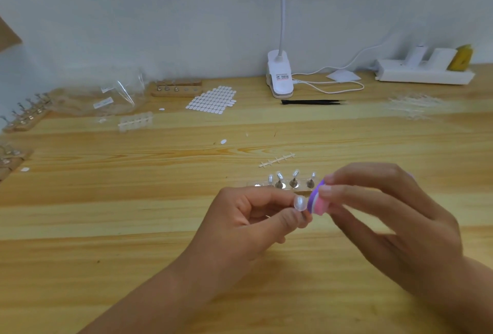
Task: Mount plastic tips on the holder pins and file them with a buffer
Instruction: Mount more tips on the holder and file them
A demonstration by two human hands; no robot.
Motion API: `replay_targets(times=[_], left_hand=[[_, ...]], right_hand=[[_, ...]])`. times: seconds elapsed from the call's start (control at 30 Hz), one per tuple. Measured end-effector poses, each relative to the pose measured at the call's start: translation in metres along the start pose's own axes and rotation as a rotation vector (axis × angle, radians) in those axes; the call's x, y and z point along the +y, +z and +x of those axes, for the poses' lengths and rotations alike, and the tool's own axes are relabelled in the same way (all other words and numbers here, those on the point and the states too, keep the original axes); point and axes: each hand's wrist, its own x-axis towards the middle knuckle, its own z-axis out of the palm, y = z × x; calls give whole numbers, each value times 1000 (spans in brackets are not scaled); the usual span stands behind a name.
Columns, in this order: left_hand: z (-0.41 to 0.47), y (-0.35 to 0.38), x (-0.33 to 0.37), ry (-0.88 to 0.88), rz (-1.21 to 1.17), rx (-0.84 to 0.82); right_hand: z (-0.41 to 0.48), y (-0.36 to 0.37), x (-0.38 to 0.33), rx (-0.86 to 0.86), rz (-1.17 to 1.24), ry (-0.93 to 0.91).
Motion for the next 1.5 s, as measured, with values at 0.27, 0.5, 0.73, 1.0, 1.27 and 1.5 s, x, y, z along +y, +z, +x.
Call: replay_targets(times=[0.27,0.5,0.73,1.0,1.27,1.5], left_hand=[[0,-1,-1,13,45,-11],[1,0,-2,45,70,-71],[0,4,-2,54,47,-159],[0,3,-1,6,-44,-208],[2,1,-4,-11,-52,-231],[2,-2,-3,76,14,-135]], right_hand=[[2,-2,7,8,-79,22],[-2,0,4,-19,-68,-16],[-3,3,-6,-17,28,-24],[-1,2,-3,-3,10,4],[1,0,1,-7,-33,22],[-2,-1,2,5,-7,57]])
